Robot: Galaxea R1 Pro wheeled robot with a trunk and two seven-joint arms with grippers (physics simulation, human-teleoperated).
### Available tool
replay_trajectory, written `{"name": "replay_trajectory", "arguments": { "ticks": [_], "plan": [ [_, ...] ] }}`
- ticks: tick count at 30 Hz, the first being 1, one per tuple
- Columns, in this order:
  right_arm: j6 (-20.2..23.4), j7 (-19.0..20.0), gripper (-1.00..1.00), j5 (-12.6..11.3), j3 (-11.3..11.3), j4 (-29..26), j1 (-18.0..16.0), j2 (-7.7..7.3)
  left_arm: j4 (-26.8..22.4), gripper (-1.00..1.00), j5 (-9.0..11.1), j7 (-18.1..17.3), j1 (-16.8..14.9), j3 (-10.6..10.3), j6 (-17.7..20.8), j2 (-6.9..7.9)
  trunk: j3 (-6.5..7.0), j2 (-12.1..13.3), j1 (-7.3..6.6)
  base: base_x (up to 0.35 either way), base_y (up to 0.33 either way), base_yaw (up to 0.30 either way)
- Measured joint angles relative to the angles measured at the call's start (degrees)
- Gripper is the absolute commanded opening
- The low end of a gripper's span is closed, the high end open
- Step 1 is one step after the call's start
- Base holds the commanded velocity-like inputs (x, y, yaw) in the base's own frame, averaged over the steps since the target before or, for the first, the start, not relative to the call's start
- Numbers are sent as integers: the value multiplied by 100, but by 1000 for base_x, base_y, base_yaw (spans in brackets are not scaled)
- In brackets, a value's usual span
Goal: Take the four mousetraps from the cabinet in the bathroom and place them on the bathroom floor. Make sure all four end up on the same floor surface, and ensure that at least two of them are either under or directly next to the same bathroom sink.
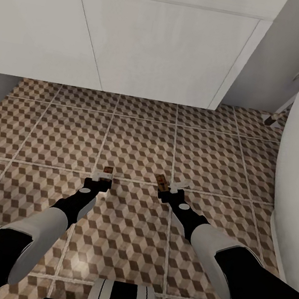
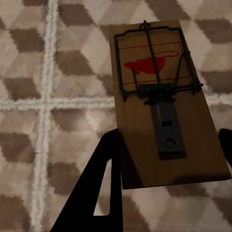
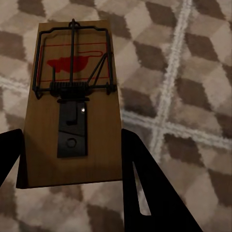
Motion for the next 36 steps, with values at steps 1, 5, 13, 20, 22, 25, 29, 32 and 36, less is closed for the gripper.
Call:
{"name": "replay_trajectory", "arguments": {
  "ticks": [1, 5, 13, 20, 22, 25, 29, 32, 36],
  "plan": [
    [0, 0, -100, 0, 0, 0, 0, 1, 1, -100, 0, 0, 0, 0, 0, 0, 0, 0, 0, 0, 0, 0],
    [-1, 0, -100, 0, 0, 0, 0, 3, 1, -100, 0, 0, 67, -2, -57, 1, 0, 0, 0, 0, 0, 0],
    [-1, 0, -100, 0, 0, 0, 0, 4, 9, -100, -8, -1, 206, -4, -172, 8, -1, 0, 0, 0, 0, 0],
    [-1, 0, -100, 0, 0, 0, 0, 4, 8, -100, -9, -1, 285, -5, -182, 25, -29, 0, 0, 0, 0, 0],
    [-1, 0, -100, 0, 0, 0, 0, 4, 8, -100, -9, -1, 292, -4, -183, 26, -41, 0, 0, 0, 0, 0],
    [-1, 0, -100, 0, 0, 1, 0, 4, 9, -100, -8, -1, 297, -5, -183, 27, -104, -2, 6, 0, 0, 0],
    [-1, 0, -100, 0, 0, 1, 0, 4, 9, -100, -10, -1, 299, -7, -183, 27, -218, -8, 16, 0, 0, 0],
    [-1, 0, -100, 0, 0, 1, 0, 4, 9, -100, -9, -1, 299, -8, -183, 27, -304, -12, 24, 0, 0, 0],
    [-1, 0, -100, 0, 0, 1, 0, 4, 9, -100, -8, -1, 299, -8, -183, 23, -419, -17, 34, 0, 0, 0]
  ]
}}
